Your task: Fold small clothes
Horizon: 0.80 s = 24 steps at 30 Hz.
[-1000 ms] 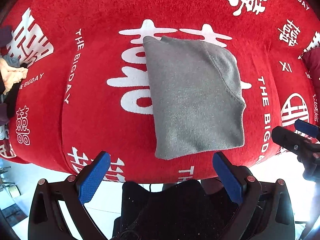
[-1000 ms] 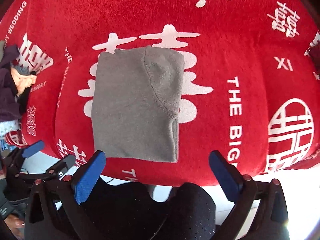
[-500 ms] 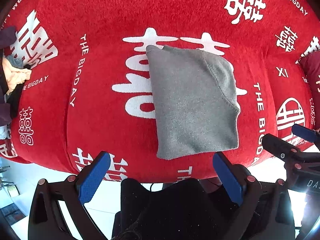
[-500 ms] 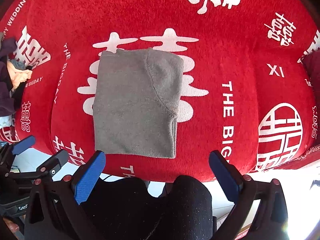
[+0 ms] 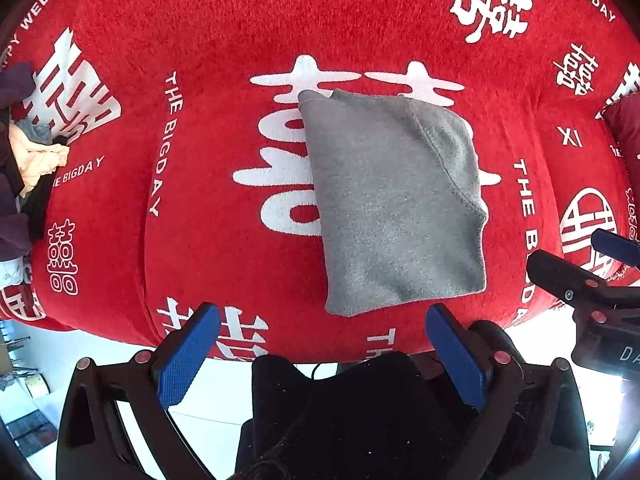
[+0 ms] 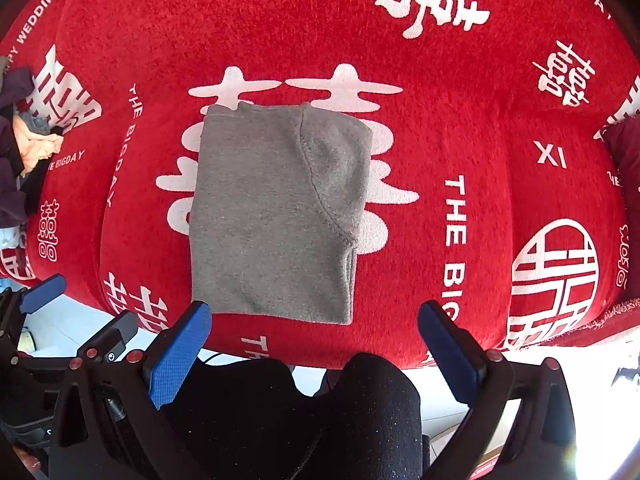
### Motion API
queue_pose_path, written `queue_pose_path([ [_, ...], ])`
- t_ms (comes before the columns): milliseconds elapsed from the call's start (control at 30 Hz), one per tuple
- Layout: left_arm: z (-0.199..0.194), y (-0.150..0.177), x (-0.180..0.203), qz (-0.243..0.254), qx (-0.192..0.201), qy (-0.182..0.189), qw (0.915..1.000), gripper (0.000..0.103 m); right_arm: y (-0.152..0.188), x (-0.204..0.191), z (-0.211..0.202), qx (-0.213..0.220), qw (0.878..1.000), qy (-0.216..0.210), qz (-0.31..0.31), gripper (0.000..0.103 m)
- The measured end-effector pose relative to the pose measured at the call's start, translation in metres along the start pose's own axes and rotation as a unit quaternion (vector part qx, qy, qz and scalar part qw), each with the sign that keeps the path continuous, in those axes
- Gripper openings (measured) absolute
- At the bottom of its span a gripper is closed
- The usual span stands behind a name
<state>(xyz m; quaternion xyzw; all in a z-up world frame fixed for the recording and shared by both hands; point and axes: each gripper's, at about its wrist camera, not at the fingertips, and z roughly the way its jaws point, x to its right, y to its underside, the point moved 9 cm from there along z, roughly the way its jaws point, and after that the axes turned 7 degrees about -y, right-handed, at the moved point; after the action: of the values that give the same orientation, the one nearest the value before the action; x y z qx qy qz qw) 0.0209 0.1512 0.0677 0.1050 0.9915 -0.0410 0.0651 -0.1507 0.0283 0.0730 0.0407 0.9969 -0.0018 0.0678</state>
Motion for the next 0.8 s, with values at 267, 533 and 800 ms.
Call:
queue_pose_path([
  [267,-0.0013,0.0005,0.0004,0.001,0.000,-0.002,1.0000,0.103,-0.0007,-0.0014,0.0001,0.000,1.000,0.002,-0.003,0.103],
  [533,-0.0023,0.0031,0.0022,0.002,0.001,-0.004,1.0000,0.102,-0.0012,-0.0021,-0.0006,0.001,1.000,0.003,-0.004,0.103],
  [800,-0.0024,0.0034,0.0023,0.001,0.001,-0.005,1.0000,0.103,-0.0017,-0.0017,-0.0019,0.002,1.000,0.006,-0.004,0.103],
])
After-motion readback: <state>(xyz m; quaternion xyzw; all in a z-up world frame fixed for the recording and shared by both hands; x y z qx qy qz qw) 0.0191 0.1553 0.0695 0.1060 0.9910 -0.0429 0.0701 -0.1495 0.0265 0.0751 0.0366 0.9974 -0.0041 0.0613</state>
